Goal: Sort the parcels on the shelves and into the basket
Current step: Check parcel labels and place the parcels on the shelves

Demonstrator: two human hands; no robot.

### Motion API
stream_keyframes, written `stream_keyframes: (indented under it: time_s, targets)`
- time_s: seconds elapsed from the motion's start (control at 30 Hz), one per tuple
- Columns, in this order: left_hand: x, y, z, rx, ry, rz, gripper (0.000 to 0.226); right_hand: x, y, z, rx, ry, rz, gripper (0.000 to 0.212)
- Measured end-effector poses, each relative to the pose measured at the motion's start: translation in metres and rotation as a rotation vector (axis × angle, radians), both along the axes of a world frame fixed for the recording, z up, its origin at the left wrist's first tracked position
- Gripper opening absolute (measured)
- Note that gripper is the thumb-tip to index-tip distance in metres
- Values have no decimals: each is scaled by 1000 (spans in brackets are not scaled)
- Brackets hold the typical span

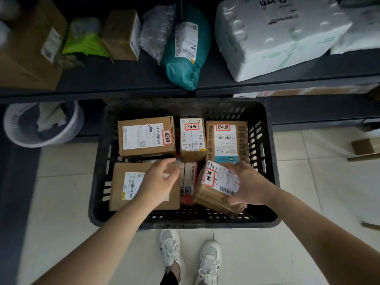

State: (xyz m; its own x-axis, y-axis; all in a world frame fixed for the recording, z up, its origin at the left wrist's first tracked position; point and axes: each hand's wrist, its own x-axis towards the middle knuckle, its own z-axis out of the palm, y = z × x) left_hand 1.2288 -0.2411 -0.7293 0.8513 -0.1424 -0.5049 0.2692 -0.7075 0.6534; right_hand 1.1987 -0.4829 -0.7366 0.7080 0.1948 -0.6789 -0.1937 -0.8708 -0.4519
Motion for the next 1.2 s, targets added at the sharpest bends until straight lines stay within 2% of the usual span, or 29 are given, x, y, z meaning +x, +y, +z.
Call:
stream_keyframes:
  time_s: [0.2,0.3,0.53,0.7,0.83,1.03,1.2]
  targets:
    - [-13,13,-16,110,-92,-79,34,27,4,-15,-65,109,253,90]
    - [-16,16,-22,131,-88,-89,35,23,2,-27,-132,79,326,89]
    - [-15,18,-33,149,-120,-112,36,-17,-1,-58,-213,-108,168,97]
    - [-13,17,-40,167,-129,-144,35,-23,-2,-66,-270,-162,211,98]
    - [-12,20,-46,268,-127,-179,37,-19,3,-71,-310,-158,287,100]
    - [-19,31,-52,372,-94,-301,44,-9,5,-75,-337,-163,297,79]
    - [-20,35,-49,369,-107,-319,46,-5,1,-72,-359,-191,269,69]
